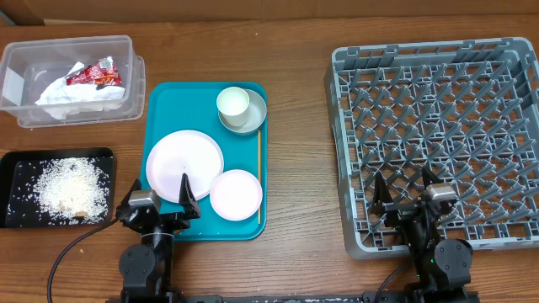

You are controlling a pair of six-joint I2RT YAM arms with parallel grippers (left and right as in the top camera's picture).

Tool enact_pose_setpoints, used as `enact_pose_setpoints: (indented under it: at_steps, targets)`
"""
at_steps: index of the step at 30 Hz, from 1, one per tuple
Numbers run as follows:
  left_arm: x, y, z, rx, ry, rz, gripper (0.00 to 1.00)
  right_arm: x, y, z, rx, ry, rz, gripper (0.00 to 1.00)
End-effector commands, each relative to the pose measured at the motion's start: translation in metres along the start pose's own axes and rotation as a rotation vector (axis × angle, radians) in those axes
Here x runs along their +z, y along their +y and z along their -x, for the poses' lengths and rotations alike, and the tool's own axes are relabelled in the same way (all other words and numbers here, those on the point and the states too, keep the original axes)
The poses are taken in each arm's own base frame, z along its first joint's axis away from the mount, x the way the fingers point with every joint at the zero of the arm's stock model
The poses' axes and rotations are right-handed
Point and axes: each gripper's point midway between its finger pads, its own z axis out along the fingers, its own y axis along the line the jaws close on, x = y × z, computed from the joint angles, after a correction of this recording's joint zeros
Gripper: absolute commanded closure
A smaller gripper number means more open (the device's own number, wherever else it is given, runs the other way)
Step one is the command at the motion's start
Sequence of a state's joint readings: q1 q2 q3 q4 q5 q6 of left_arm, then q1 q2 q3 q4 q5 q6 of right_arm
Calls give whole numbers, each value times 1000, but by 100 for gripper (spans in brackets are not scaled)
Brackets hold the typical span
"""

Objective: Sort waste into correct bins and load items into the dishwasher

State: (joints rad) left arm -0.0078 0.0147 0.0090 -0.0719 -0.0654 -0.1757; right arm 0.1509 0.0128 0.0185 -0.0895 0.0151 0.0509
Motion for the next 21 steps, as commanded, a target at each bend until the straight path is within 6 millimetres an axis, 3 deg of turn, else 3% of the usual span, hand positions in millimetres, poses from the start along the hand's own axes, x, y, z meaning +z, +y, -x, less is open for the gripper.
enact_pose_setpoints:
  at_steps: [1, 12, 15, 17, 19, 21]
  targets:
    - [0, 2, 1, 22, -10, 14, 0, 0, -1, -1, -6, -8, -7, 0]
    - [0, 2, 1, 22, -10, 14, 0, 0, 5, 6, 24, -36, 28, 0]
    - [0, 2, 1, 22, -10, 14, 0, -7, 40, 31, 156, -113, 239, 0]
    - [0, 2, 1, 22, -10, 14, 0, -22, 77, 44, 299, -105, 481, 0]
    - [0, 2, 1, 22, -10, 14, 0, -41, 106, 43, 390, -27, 680, 0]
    - [0, 2, 1, 22, -10, 14, 0, -52, 120, 42, 461, 35, 778, 0]
